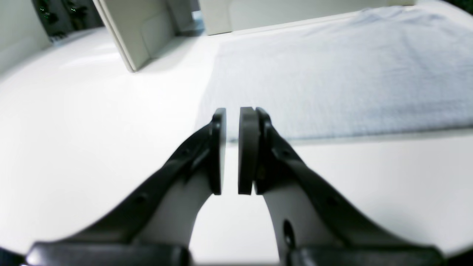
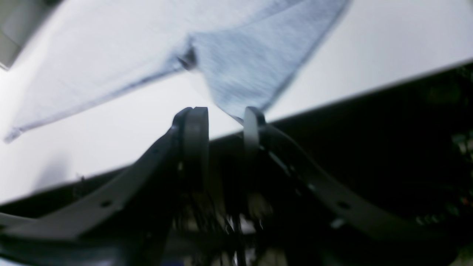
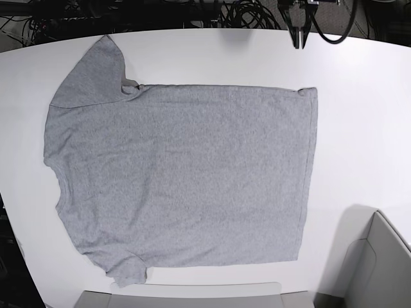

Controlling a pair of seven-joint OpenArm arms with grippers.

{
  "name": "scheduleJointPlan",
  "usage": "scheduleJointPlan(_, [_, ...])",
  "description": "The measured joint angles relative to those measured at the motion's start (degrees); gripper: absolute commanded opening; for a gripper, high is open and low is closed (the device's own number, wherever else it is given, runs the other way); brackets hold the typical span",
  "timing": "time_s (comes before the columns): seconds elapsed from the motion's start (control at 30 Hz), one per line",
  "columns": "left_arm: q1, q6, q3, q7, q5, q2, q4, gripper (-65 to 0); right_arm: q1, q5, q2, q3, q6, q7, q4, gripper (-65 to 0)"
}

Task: Fold the T-shirt properly
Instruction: 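Grasp the shirt's shoulder corners with both grippers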

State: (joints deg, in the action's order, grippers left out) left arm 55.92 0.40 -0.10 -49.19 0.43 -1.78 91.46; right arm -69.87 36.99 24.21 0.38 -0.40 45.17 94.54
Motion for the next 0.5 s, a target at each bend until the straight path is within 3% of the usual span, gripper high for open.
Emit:
scheduleJointPlan(0.17, [-0.35,-0.17,0.11,9.03,0.02,-0.04,4.28,-57.5,2.19,8.70,5.66,0.02,-0.09,-5.86,0.24,-36.5])
scheduleJointPlan(0.33, [-1.99,-0.22,0.11,12.63,0.02,-0.11,6.54,-57.5,2.95,15.34,10.05,-0.46,-0.11,-5.97,0.20,-36.5])
scheduleJointPlan(0.5, [-5.97,-0.26,0.11,18.12,0.00,-0.15,6.62,-57.5,6.88,20.46,10.38,-0.46,-0.07,-6.88,0.24,-36.5])
